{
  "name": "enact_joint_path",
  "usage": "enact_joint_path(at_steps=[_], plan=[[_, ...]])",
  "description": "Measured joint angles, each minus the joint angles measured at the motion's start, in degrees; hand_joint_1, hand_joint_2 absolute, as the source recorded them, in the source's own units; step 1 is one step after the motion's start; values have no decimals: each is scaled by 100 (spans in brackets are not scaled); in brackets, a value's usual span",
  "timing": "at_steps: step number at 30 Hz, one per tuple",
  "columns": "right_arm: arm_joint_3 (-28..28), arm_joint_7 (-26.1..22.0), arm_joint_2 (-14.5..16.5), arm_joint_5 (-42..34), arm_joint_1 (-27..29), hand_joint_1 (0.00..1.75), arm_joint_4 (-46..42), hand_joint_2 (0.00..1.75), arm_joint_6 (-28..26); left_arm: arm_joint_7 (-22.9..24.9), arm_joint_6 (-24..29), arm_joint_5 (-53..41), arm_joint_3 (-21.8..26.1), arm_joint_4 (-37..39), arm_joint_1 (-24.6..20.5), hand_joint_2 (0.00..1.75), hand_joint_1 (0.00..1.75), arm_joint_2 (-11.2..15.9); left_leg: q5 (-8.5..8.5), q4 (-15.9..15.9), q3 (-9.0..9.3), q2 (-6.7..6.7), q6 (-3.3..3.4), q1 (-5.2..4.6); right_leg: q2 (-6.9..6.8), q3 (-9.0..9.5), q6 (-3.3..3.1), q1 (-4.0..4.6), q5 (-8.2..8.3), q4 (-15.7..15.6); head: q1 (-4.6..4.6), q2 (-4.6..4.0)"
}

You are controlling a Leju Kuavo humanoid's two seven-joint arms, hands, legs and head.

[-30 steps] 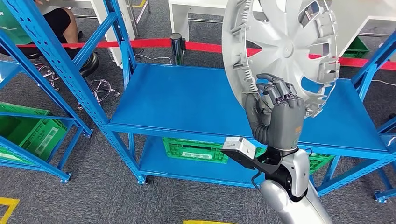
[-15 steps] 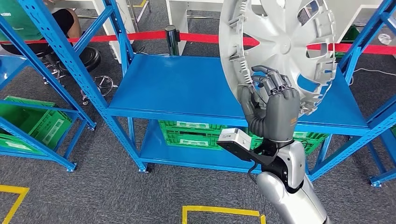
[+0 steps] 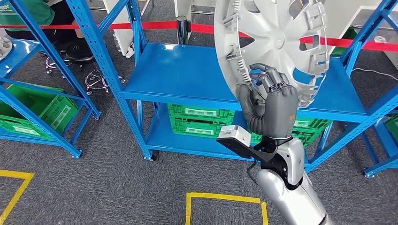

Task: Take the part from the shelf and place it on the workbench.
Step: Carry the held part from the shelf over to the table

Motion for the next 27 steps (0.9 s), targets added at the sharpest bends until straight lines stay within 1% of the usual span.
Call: enact_joint_path(at_steps=[1, 2, 3, 4, 5, 6, 7, 8, 9, 10, 11, 12, 13, 14, 15, 16, 17, 18, 19, 20, 21, 22, 23, 24, 25, 26, 27], plan=[[3, 8, 16, 2, -6, 175, 1, 175, 1, -2, 0, -11, 0, -1, -5, 175, 0, -1, 58, 19, -66, -4, -18, -12, -6, 339, -55, 36, -4, -455, -1, 0], [5, 24, 33, 11, -4, 175, 0, 175, -1, -7, 0, -23, 0, -1, -8, 175, 0, -1, 115, 24, -101, -5, -43, -17, -13, 585, -94, 66, -53, -815, -4, 0], [8, 45, 46, 28, 2, 175, -1, 175, -6, -14, 0, -41, -1, -2, -12, 175, 0, 1, 171, 20, -116, -4, -74, -14, -17, 729, -123, 88, -124, -1060, 7, 0], [9, 70, 55, 50, 15, 175, -2, 175, -12, -20, -1, -57, -1, -2, -13, 175, 0, 3, 230, -2, -121, -4, -111, -11, -19, 759, -143, 101, -140, -1170, 18, 0], [10, 92, 59, 74, 28, 175, -2, 175, -18, -23, -2, -69, -1, -2, -12, 175, 0, 13, 293, -35, -122, -3, -146, -9, -20, 713, -164, 94, -75, -1178, 33, 0], [10, 105, 63, 96, 32, 175, -3, 175, -22, -24, -3, -78, -2, -1, -11, 175, 0, 22, 283, -33, -149, -8, -181, -7, -22, 665, -198, 77, -4, -1202, 48, 0], [11, 115, 74, 111, 35, 175, -3, 175, -25, -23, -5, -80, -2, 0, -9, 175, 0, 28, 161, 34, -197, -13, -218, -4, -25, 602, -235, 55, 82, -1223, 41, 0], [11, 119, 85, 120, 36, 175, -3, 175, -26, -22, -8, -80, -2, 1, -8, 175, 0, 36, -73, 213, -264, -17, -258, 5, -27, 525, -259, 28, 175, -1241, 33, 0], [11, 120, 95, 124, 39, 175, -3, 175, -27, -21, -9, -80, -2, 1, -11, 175, 0, 40, -390, 508, -342, -20, -300, 31, -26, 439, -270, 14, 256, -1242, 23, 0], [11, 122, 101, 125, 48, 175, -3, 175, -27, -21, -10, -80, -2, 1, -16, 175, 0, 44, -685, 881, -412, -19, -343, 57, -25, 349, -269, 5, 334, -1239, 15, 0], [11, 123, 102, 126, 60, 175, -3, 175, -27, -21, -11, -81, -2, 0, -22, 175, 0, 50, -869, 1250, -455, -17, -382, 83, -27, 260, -253, -2, 409, -1233, 15, 0], [11, 128, 102, 127, 75, 175, -3, 175, -27, -21, -11, -84, -2, 0, -26, 175, 0, 56, -914, 1514, -444, -16, -414, 106, -31, 171, -236, -9, 483, -1225, 15, 0], [11, 138, 102, 132, 92, 175, -3, 175, -27, -21, -12, -91, -2, -1, -29, 175, 0, 61, -838, 1607, -352, -16, -439, 128, -35, 80, -214, -19, 554, -1215, 15, 0], [11, 155, 102, 144, 106, 175, -3, 175, -27, -19, -16, -101, -2, -2, -33, 175, 0, 64, -694, 1475, -149, -15, -458, 149, -39, -11, -187, -32, 624, -1202, 15, 0], [11, 176, 102, 164, 117, 175, -3, 175, -28, -15, -27, -115, -2, -5, -39, 175, 0, 67, -580, 1170, 136, -16, -473, 168, -41, -96, -157, -44, 688, -1186, 14, 0], [11, 198, 103, 192, 127, 175, -9, 175, -28, -10, -40, -127, -2, -10, -54, 175, 0, 68, -590, 722, 487, -22, -479, 174, -41, -172, -121, -51, 745, -1169, 11, 0], [11, 218, 104, 224, 138, 175, -15, 175, -28, -5, -52, -135, -3, -15, -67, 175, 0, 69, -646, 338, 756, -34, -447, 165, -43, -220, -81, -55, 804, -1161, 14, 0], [13, 228, 108, 258, 148, 175, -21, 175, -26, -1, -62, -132, -3, -20, -77, 175, 0, 69, -731, 66, 916, -46, -403, 151, -46, -246, -41, -55, 858, -1160, 17, 0], [14, 233, 113, 291, 158, 175, -28, 175, -20, 3, -65, -118, -4, -22, -80, 175, 0, 70, -793, -85, 977, -57, -341, 125, -47, -260, 3, -60, 915, -1172, 21, 0], [16, 235, 119, 319, 168, 175, -30, 175, -7, 5, -66, -100, -4, -23, -69, 175, 0, 72, -757, -94, 932, -59, -262, 107, -47, -267, 46, -70, 974, -1194, 25, 0], [18, 235, 125, 342, 176, 175, -31, 175, 9, 5, -66, -75, -4, -22, -57, 175, 0, 73, -710, -107, 888, -41, -202, 103, -40, -291, 83, -85, 980, -1190, 24, 0], [18, 235, 127, 356, 182, 175, -31, 175, 33, 3, -66, -54, -3, -21, -43, 175, 0, 75, -644, -111, 837, -23, -136, 100, -31, -343, 113, -97, 868, -1119, 27, 0], [19, 231, 128, 360, 187, 175, -31, 175, 55, -2, -67, -39, -3, -21, -28, 175, 0, 77, -568, -120, 770, -4, -80, 102, -24, -419, 134, -104, 645, -947, 31, 0], [19, 221, 128, 351, 190, 175, -30, 175, 70, -10, -67, -26, -2, -21, -18, 175, 0, 80, -488, -120, 688, 11, -40, 101, -18, -515, 144, -105, 328, -651, 37, 0], [20, 202, 126, 332, 190, 175, -26, 175, 80, -21, -67, -15, -2, -23, -8, 175, 0, 83, -407, -115, 593, 14, -13, 92, -16, -613, 150, -99, 6, -273, 43, 0], [20, 176, 124, 302, 190, 175, -19, 175, 82, -33, -67, -3, -2, -24, 1, 175, 0, 84, -328, -107, 488, 16, 0, 78, -16, -681, 151, -93, -210, 103, 45, 0], [20, 147, 122, 266, 190, 175, -8, 175, 81, -45, -67, 11, -2, -24, 9, 175, 0, 84, -252, -96, 380, 15, 8, 63, -15, -693, 143, -80, -292, 391, 46, 0]])
